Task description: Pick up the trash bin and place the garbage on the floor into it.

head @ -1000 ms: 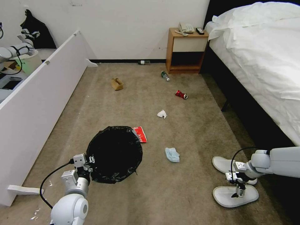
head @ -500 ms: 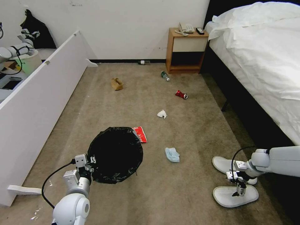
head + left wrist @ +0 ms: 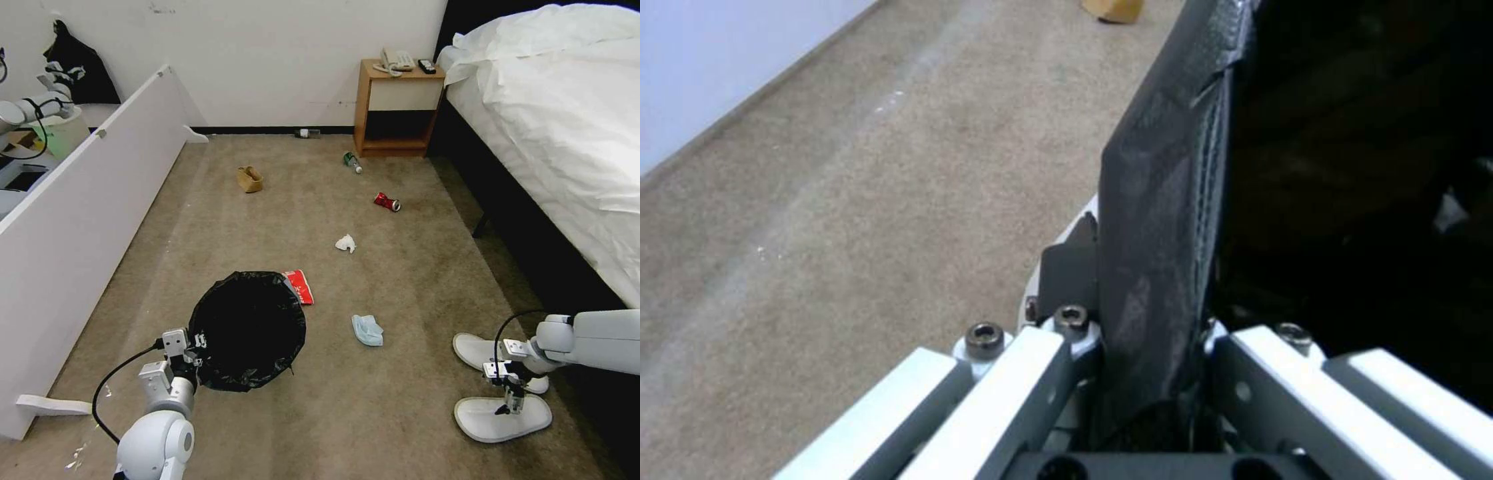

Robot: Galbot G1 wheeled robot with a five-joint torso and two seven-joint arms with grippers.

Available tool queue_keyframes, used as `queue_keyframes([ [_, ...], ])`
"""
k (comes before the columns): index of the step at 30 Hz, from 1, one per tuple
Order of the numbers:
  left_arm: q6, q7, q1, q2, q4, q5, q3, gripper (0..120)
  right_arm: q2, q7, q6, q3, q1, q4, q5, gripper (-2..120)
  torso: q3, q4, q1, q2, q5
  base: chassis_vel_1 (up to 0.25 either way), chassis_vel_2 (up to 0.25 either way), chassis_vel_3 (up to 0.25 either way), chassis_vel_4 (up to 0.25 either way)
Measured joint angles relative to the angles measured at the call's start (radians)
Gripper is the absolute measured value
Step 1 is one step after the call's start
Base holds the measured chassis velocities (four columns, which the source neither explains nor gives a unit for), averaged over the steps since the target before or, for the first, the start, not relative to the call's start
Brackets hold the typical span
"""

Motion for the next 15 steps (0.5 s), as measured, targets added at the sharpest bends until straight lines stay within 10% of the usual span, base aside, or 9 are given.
queue_keyframes([
  [15, -0.001, 0.002, 0.007, -0.007, 0.001, 0.013, 0.003, 2, 0.029, -0.002, 0.004, 0.016, 0.011, 0.000, -0.004, 100, 0.000, -0.0001, 0.000, 0.000, 0.0000, 0.000, 0.000, 0.000, 0.000],
])
